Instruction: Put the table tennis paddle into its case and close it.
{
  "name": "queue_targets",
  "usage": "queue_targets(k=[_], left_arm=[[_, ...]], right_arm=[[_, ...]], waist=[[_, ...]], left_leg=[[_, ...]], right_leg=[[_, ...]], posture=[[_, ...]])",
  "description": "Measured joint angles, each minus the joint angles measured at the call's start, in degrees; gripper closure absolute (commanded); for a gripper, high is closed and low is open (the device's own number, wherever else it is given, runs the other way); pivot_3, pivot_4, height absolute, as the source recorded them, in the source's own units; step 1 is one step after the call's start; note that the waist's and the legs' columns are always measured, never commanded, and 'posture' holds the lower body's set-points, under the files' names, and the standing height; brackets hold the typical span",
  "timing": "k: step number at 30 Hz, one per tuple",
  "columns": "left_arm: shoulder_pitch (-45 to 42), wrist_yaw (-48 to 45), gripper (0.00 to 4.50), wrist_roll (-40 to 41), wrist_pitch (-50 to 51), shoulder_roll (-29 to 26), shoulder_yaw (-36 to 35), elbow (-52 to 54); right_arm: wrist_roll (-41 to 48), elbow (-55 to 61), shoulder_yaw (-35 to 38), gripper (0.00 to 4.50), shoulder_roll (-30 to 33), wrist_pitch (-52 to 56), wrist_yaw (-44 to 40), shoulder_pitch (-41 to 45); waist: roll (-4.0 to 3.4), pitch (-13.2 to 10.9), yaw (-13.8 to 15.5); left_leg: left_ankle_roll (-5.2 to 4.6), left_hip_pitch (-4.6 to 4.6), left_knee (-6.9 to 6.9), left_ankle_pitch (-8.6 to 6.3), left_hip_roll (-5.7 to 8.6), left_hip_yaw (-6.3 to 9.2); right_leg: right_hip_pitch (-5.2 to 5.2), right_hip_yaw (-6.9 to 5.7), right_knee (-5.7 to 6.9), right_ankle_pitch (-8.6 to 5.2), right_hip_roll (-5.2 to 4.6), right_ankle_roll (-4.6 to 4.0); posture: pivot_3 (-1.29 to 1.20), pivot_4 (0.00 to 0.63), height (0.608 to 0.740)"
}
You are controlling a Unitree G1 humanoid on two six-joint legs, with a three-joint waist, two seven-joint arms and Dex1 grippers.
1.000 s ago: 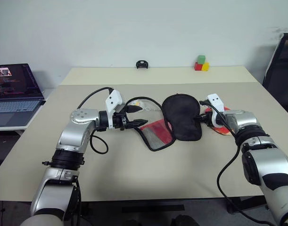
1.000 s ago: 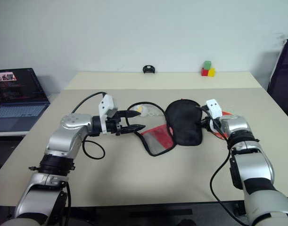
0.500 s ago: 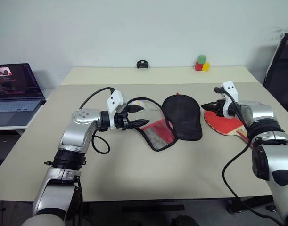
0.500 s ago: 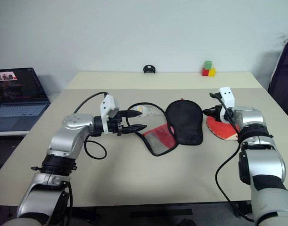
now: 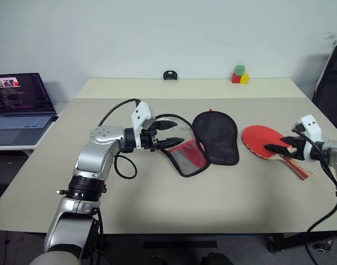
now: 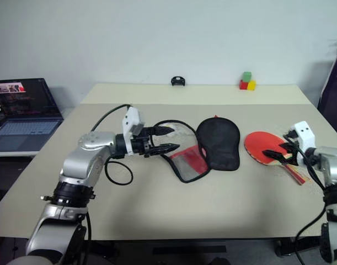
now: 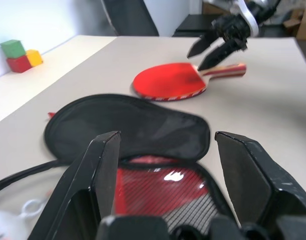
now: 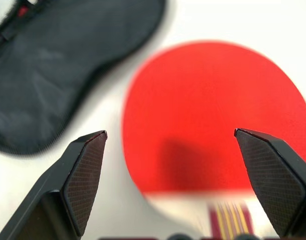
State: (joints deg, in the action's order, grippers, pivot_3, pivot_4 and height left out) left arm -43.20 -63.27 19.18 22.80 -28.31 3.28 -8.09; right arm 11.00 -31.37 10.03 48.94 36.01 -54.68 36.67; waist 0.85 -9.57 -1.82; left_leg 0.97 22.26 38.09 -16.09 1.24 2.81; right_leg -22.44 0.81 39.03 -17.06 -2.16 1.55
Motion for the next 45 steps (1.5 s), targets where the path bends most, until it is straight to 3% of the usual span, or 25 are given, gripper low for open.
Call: queue_targets(k=[11,29,33,39,42,45], left_arm=[[-4.06,-1.16,1.21,3.04,5.52,3.94,3.95,3.62],[-4.3,-1.28,1.21,2.32,3.8,2.9,5.04,2.93],[-4.0,-1.15,1.21,2.22,3.2,2.44,5.03,2.88],[-3.32,-0.85,1.21,2.11,3.0,0.98,4.47,2.44],[-2.61,0.01,1.21,2.07,2.93,0.36,3.66,2.09],[-1.79,0.35,1.21,2.07,2.93,-0.48,3.44,2.09]], right_arm=[[-0.98,-7.95,-0.19,0.02,2.96,-5.41,0.54,-3.92],[-6.75,-20.86,-5.16,0.02,0.39,-13.77,1.09,3.58],[-7.5,-21.57,-5.41,0.96,-0.18,-13.88,1.55,4.57],[-7.51,-20.29,-5.56,2.93,-0.98,-12.56,1.88,4.68],[-7.43,-18.38,-5.08,3.38,-2.1,-11.09,3.71,4.21],[-6.6,-16.05,-3.59,3.39,-2.96,-8.66,6.76,3.19]], waist=[[0.0,0.0,-0.09],[0.01,0.0,-0.18],[0.01,0.0,-0.22],[0.02,0.01,-0.22],[0.07,0.04,-0.39],[0.08,0.04,-0.45]], left_leg=[[0.0,-0.25,-0.03,0.0,-0.01,-0.11],[0.05,-0.38,0.03,0.03,-0.02,-0.15],[0.04,-0.4,0.06,0.03,-0.01,-0.15],[0.04,-0.4,0.06,0.02,-0.03,-0.14],[0.03,-0.44,0.08,0.02,-0.04,-0.14],[0.02,-0.43,0.13,0.02,-0.03,-0.12]], right_leg=[[0.15,0.08,0.0,0.0,0.04,0.01],[0.29,0.12,0.01,0.01,0.04,0.02],[0.31,0.13,0.01,0.03,0.04,0.06],[0.31,0.12,0.01,0.04,0.04,0.06],[0.34,0.13,0.03,0.05,0.05,0.07],[0.37,0.13,0.03,0.1,0.04,0.13]], posture=[[0.0,0.15,0.74],[0.0,0.15,0.74],[0.0,0.15,0.74],[0.0,0.15,0.74],[0.0,0.15,0.74],[0.0,0.15,0.74]])
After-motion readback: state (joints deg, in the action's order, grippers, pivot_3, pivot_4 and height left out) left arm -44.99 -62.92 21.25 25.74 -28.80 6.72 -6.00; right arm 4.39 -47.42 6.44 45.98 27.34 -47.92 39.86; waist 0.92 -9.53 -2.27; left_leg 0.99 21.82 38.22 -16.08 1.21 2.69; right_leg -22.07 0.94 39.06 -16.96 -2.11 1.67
